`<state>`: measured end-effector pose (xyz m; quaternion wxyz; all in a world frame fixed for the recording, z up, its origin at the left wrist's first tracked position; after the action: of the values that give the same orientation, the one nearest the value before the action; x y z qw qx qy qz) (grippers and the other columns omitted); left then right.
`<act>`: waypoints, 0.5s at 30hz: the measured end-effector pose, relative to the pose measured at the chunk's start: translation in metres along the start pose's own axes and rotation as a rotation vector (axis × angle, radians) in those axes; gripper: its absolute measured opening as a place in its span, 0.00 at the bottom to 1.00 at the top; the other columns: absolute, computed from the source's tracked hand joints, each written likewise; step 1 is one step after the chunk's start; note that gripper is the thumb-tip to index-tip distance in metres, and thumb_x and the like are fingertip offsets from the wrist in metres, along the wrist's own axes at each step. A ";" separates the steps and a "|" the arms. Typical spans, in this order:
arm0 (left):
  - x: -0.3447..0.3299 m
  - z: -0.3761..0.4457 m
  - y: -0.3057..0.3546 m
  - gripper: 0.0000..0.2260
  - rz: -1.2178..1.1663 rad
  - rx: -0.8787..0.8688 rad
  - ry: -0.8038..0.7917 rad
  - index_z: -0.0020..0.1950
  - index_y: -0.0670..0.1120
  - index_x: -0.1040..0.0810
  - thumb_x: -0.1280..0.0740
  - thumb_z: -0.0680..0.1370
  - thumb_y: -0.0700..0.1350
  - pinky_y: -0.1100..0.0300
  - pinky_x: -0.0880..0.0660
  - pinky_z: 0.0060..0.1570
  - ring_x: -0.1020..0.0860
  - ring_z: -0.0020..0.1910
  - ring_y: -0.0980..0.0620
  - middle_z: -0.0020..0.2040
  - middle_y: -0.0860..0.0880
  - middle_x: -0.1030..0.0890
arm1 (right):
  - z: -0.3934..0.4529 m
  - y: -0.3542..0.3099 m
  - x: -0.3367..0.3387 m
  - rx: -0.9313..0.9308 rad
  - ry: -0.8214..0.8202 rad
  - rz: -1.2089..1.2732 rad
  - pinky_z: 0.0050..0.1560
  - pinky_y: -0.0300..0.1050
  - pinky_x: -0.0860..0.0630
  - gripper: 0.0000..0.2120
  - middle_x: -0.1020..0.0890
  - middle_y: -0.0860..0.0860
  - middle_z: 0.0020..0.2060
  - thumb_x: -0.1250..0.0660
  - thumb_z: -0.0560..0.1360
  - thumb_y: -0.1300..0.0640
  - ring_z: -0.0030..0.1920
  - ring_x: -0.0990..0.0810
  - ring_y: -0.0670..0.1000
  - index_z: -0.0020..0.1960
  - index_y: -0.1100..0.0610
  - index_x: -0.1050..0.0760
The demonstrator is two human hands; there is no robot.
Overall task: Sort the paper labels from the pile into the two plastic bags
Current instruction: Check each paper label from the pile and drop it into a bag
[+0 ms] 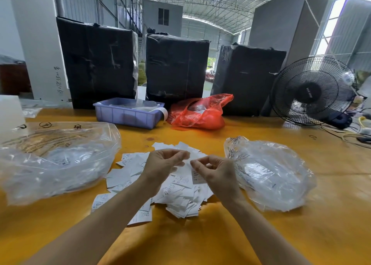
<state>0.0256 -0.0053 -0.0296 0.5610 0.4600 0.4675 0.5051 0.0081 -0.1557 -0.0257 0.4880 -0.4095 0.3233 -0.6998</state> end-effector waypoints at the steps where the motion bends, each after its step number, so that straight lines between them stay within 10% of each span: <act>1: -0.001 0.000 0.000 0.06 -0.013 0.009 -0.018 0.44 0.45 0.16 0.28 0.70 0.46 0.61 0.30 0.41 0.20 0.36 0.60 0.40 0.53 0.15 | 0.000 0.000 -0.001 -0.005 -0.010 -0.004 0.36 0.50 0.21 0.04 0.17 0.51 0.32 0.26 0.70 0.58 0.34 0.18 0.55 0.38 0.59 0.18; 15: 0.007 0.003 -0.006 0.08 -0.094 0.126 -0.008 0.36 0.45 0.15 0.25 0.60 0.46 0.61 0.28 0.42 0.24 0.37 0.54 0.36 0.50 0.16 | 0.008 0.008 0.019 -0.125 0.114 0.209 0.34 0.38 0.23 0.05 0.18 0.55 0.39 0.30 0.73 0.64 0.37 0.20 0.50 0.48 0.58 0.19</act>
<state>0.0293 0.0008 -0.0356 0.5557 0.4739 0.5172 0.4462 0.0153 -0.1763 -0.0242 0.5128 -0.3628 0.4343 -0.6456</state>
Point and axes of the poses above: each hand's wrist, its own z-axis towards the middle knuckle, its own x-axis out of the back of the hand, y = z × x, the point moved 4 cm from there along z, towards the middle knuckle
